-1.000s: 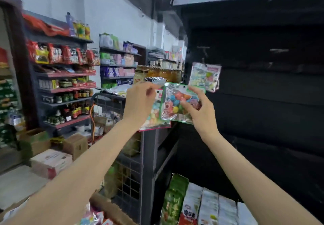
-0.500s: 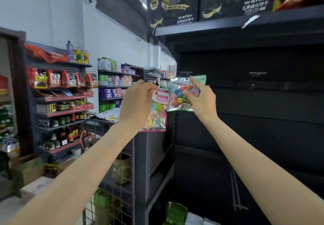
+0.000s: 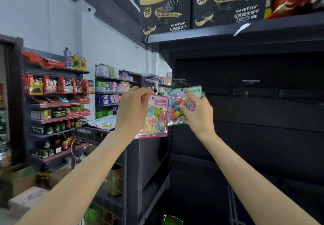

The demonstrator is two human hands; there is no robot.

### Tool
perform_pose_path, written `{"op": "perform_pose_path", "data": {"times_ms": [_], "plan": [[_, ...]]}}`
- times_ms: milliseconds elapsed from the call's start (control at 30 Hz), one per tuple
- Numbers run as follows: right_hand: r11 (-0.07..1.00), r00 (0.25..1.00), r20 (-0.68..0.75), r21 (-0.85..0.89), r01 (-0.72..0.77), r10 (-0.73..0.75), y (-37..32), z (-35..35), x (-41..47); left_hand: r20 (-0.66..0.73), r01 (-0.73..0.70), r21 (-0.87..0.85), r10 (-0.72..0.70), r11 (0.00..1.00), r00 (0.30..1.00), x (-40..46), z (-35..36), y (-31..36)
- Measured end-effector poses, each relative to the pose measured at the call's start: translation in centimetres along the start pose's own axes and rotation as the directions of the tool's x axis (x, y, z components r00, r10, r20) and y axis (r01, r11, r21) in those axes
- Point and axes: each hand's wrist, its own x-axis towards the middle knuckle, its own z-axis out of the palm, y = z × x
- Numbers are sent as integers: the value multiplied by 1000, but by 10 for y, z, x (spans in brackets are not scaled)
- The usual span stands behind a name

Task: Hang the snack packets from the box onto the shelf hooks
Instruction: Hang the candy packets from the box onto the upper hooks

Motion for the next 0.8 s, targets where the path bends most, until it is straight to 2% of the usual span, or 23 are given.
{"op": "perform_pose_path", "data": {"times_ms": [400, 567, 700, 800], "plan": [[1000, 1000, 1, -25, 4, -4, 10, 4, 5, -8, 30, -21, -31, 999, 1000, 3, 10, -2], [988, 999, 12, -151, -37, 40, 23, 11, 17, 11, 54, -19, -54, 998, 999, 6, 17, -5], [959, 976, 130, -247, -137, 173, 45, 18, 41, 10, 90, -20, -90, 996, 996, 10, 23, -7], [925, 929, 210, -301, -234, 303, 68, 25, 59, 36, 99, -29, -98, 995, 995, 13, 26, -8]]}}
